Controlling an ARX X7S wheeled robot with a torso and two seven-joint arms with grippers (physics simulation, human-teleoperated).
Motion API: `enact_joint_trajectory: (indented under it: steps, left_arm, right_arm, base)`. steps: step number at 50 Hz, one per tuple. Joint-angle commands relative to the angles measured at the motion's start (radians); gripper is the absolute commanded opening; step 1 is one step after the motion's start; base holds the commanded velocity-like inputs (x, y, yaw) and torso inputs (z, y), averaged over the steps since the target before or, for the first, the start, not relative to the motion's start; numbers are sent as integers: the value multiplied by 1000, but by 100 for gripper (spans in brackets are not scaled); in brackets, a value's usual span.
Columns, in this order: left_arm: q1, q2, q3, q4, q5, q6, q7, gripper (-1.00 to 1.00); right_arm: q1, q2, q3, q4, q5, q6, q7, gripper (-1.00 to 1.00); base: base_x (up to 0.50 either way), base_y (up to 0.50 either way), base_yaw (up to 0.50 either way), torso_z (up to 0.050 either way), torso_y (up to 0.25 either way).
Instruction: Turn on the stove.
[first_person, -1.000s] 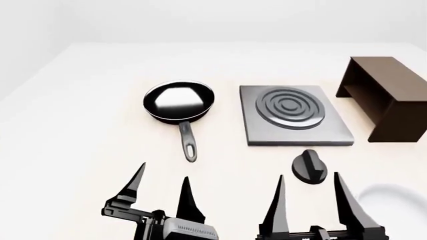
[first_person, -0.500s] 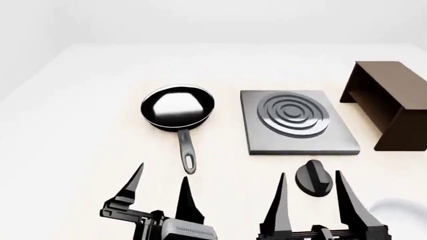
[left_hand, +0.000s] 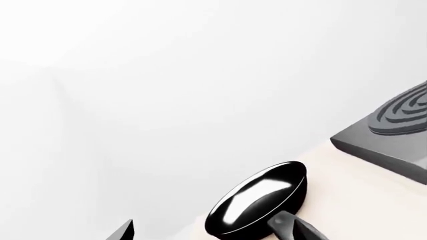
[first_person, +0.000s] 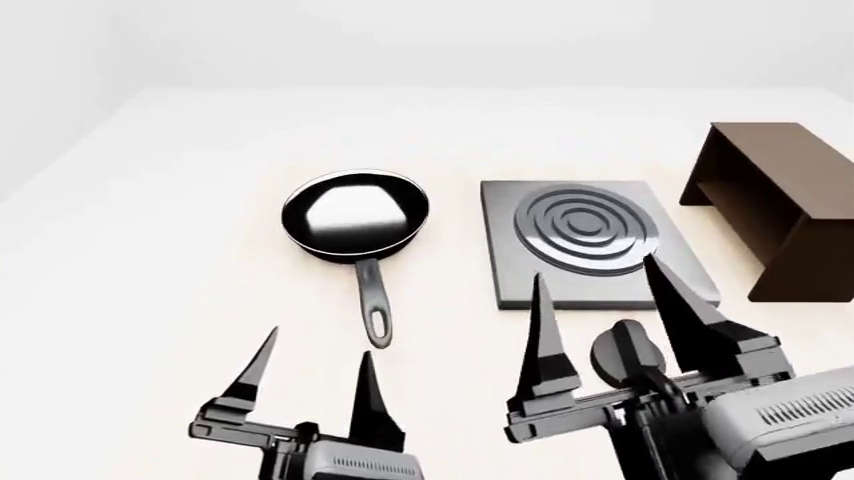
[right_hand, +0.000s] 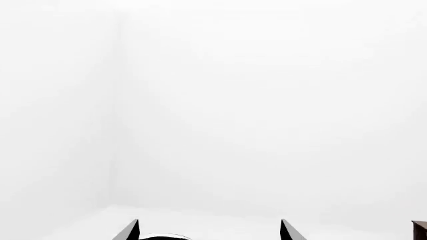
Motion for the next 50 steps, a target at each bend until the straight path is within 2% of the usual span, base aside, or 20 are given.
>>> enact_joint_trajectory:
  steps: [1, 3, 7, 11, 13, 25, 34, 50]
  left_arm:
    - [8, -16, -16, -4, -61, 58, -14, 100]
    - [7, -18, -13, -6, -61, 63, -14, 100]
    - [5, -17, -13, -5, -62, 55, -11, 100]
    - [-4, -15, -15, -20, -75, 54, -8, 100]
    - [-6, -15, -16, -24, -78, 52, -7, 100]
    - [-15, -10, -9, -21, -77, 24, 2, 100]
    - [-11, -13, -7, -16, -72, 24, -6, 100]
    - [-11, -11, 8, 4, -44, -13, -4, 100]
  right_arm:
    - [218, 85, 32, -110, 337, 389, 162, 100]
    - [282, 95, 70, -81, 519, 498, 228, 100]
    - [389, 133, 8, -82, 587, 655, 282, 100]
    - [474, 139, 8, -40, 803, 814, 415, 100]
    - [474, 143, 15, -23, 875, 826, 433, 100]
    - [411, 172, -73, 93, 756, 853, 391, 100]
    - [422, 169, -34, 143, 851, 884, 452, 100]
    - [392, 182, -113, 215, 693, 819, 346, 100]
  base:
    - [0, 0, 0, 0, 0]
    - [0, 0, 0, 0, 0]
    - [0, 0, 0, 0, 0]
    - [0, 0, 0, 0, 0]
    - [0, 0, 0, 0, 0]
    - [0, 0, 0, 0, 0]
    - [0, 0, 0, 0, 0]
    - [0, 0, 0, 0, 0]
